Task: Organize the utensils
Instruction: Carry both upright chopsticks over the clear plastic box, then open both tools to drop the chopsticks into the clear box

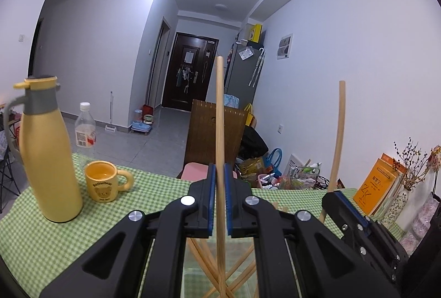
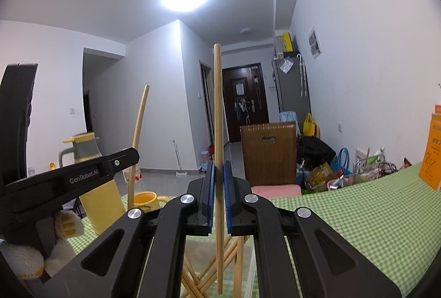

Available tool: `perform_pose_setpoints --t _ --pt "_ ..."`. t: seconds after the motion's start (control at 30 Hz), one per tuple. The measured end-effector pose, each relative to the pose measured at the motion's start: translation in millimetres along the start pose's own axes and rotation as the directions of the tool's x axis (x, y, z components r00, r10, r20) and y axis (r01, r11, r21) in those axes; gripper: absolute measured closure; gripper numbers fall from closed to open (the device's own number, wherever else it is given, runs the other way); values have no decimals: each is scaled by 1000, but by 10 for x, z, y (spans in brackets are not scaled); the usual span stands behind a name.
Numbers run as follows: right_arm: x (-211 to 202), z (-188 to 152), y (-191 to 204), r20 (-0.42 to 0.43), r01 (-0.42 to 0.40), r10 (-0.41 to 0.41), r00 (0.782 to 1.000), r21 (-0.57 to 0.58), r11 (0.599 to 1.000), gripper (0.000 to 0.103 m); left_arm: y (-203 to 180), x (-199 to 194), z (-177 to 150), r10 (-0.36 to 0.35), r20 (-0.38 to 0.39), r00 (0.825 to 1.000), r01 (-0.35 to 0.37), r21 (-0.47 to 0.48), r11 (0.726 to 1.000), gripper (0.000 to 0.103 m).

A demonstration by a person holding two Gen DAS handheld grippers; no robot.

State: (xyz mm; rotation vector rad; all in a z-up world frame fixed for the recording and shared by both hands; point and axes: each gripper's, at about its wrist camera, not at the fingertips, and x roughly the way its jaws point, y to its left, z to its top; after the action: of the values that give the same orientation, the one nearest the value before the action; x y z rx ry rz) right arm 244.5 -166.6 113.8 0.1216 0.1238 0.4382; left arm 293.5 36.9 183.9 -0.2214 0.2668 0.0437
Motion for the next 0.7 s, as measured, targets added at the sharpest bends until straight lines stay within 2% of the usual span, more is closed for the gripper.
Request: perform_pose_setpoints --t 0.23,0.4,0.43,0.47,0.53,0.6,0.67,0.7 --pt "90 -166 -6 -34 0 -1 999 -12 1000 96 106 208 -233 -11 -20 1000 11 -4 1000 99" --pt "46 -285 9 -76 5 -8 997 -46 999 96 175 202 -349 -34 -36 999 35 7 999 96" --pt "29 -300 1 -86 9 -14 996 -53 999 93 191 174 -360 -42 -38 998 42 11 999 86" --pt "-16 -319 -16 -99 12 -18 995 -60 998 88 219 118 -365 -42 -31 999 43 15 999 71" --pt "-105 -338 -51 -99 15 -22 995 -67 998 56 288 -21 -344 -37 -10 999 37 12 999 52" --pt "-237 -348 -73 -94 23 -30 995 -84 996 53 392 -176 -321 -41 11 999 41 -12 999 44" --pt "-329 -348 -91 -94 28 -36 995 -88 996 43 496 -321 -302 -35 19 999 36 -39 999 19" --pt "-410 -343 -98 -95 27 -36 995 -89 996 30 561 -433 -300 -30 33 999 32 -60 998 14"
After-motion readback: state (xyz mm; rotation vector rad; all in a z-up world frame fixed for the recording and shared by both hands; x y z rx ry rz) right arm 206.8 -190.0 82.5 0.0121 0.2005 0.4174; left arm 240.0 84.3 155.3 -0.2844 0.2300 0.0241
